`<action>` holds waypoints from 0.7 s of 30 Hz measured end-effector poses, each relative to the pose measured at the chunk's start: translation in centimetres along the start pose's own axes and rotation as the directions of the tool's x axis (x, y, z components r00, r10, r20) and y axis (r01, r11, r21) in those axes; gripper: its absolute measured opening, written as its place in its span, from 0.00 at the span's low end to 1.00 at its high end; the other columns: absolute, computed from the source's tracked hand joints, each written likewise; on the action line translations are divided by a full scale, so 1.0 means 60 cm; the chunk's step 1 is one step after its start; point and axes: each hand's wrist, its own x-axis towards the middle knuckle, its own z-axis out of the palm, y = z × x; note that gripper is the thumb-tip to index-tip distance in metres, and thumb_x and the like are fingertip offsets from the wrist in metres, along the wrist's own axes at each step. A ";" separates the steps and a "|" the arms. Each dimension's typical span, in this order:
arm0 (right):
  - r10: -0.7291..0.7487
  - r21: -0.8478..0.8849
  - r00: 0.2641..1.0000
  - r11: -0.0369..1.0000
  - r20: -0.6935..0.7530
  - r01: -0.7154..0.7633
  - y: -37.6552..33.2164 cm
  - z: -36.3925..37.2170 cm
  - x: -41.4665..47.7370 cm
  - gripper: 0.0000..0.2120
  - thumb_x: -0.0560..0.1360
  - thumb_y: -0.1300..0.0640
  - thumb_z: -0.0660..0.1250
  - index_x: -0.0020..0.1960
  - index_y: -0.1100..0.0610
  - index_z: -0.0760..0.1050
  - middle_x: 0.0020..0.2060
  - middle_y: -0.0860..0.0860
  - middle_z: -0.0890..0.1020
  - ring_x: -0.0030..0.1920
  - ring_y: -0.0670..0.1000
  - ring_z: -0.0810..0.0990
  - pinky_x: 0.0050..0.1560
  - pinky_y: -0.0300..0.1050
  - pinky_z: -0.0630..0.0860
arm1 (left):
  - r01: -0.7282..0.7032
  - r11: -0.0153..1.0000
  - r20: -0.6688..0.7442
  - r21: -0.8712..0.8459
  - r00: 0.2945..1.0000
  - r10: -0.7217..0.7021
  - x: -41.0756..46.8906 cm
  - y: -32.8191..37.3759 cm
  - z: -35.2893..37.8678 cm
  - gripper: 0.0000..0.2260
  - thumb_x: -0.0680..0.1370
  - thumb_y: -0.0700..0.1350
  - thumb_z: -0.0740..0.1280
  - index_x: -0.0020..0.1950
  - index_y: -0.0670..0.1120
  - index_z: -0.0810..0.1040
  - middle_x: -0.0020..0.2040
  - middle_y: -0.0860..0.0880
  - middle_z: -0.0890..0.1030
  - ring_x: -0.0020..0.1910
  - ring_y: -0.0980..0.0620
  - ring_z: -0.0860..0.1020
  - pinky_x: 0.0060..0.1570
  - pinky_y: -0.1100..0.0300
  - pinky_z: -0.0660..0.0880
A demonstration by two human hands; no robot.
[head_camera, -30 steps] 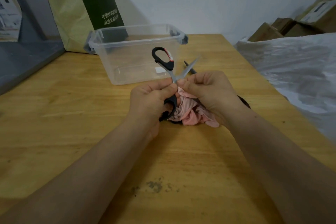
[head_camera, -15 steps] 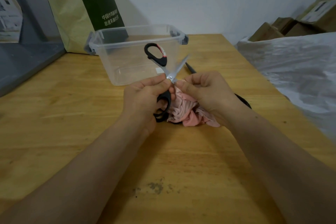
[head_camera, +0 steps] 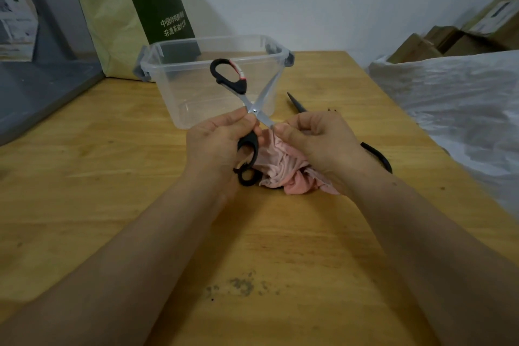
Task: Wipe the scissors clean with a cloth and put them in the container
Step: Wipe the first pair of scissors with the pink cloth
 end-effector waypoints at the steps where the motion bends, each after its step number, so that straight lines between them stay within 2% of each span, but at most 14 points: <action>1: 0.007 0.011 1.000 1.000 -0.014 -0.007 -0.001 0.000 0.000 0.07 0.76 0.57 0.68 0.42 0.59 0.80 0.43 0.63 0.83 0.45 0.58 0.82 0.52 0.55 0.79 | 0.005 0.999 0.034 0.039 0.999 -0.006 -0.003 -0.004 0.002 0.04 0.76 0.32 0.65 0.44 0.33 0.78 0.30 0.42 0.76 0.28 0.51 0.75 0.31 0.62 0.76; 4: 0.005 0.010 1.000 1.000 -0.008 -0.005 -0.001 -0.002 0.000 0.07 0.76 0.57 0.67 0.42 0.59 0.80 0.42 0.62 0.84 0.46 0.60 0.83 0.50 0.54 0.81 | 0.013 0.996 0.044 0.083 0.999 -0.017 -0.006 -0.008 0.005 0.04 0.75 0.32 0.65 0.42 0.35 0.79 0.30 0.43 0.77 0.28 0.51 0.75 0.31 0.62 0.77; 7: -0.011 -0.012 0.999 1.000 0.038 0.011 -0.003 -0.004 -0.002 0.06 0.76 0.58 0.68 0.42 0.59 0.80 0.38 0.57 0.83 0.39 0.51 0.80 0.44 0.45 0.78 | -0.019 0.999 -0.032 0.030 0.999 0.020 0.003 0.003 -0.002 0.03 0.75 0.32 0.66 0.44 0.35 0.79 0.29 0.44 0.77 0.29 0.51 0.76 0.33 0.62 0.78; 12: -0.003 -0.014 1.000 1.000 0.000 0.003 -0.004 -0.007 -0.006 0.06 0.75 0.59 0.69 0.43 0.61 0.80 0.43 0.65 0.82 0.40 0.51 0.78 0.47 0.49 0.78 | -0.061 0.996 -0.039 0.062 0.997 0.064 0.005 0.006 -0.007 0.03 0.75 0.33 0.66 0.46 0.35 0.79 0.31 0.44 0.76 0.31 0.51 0.75 0.34 0.64 0.77; 16: 0.011 0.042 1.000 0.999 0.022 -0.012 -0.007 -0.013 -0.008 0.04 0.74 0.62 0.69 0.41 0.62 0.80 0.38 0.62 0.80 0.35 0.47 0.78 0.36 0.35 0.76 | -0.044 0.999 -0.054 0.027 0.998 0.046 0.001 0.007 -0.002 0.03 0.74 0.32 0.67 0.43 0.38 0.79 0.31 0.44 0.76 0.30 0.51 0.75 0.32 0.64 0.77; 21: 0.030 0.089 0.999 0.996 0.016 -0.032 -0.011 -0.015 -0.006 0.03 0.72 0.63 0.71 0.42 0.64 0.81 0.35 0.57 0.81 0.30 0.42 0.78 0.33 0.31 0.76 | -0.058 0.998 -0.104 0.011 0.993 0.059 0.007 0.006 -0.006 0.04 0.73 0.32 0.69 0.46 0.37 0.79 0.31 0.45 0.78 0.31 0.51 0.77 0.37 0.61 0.79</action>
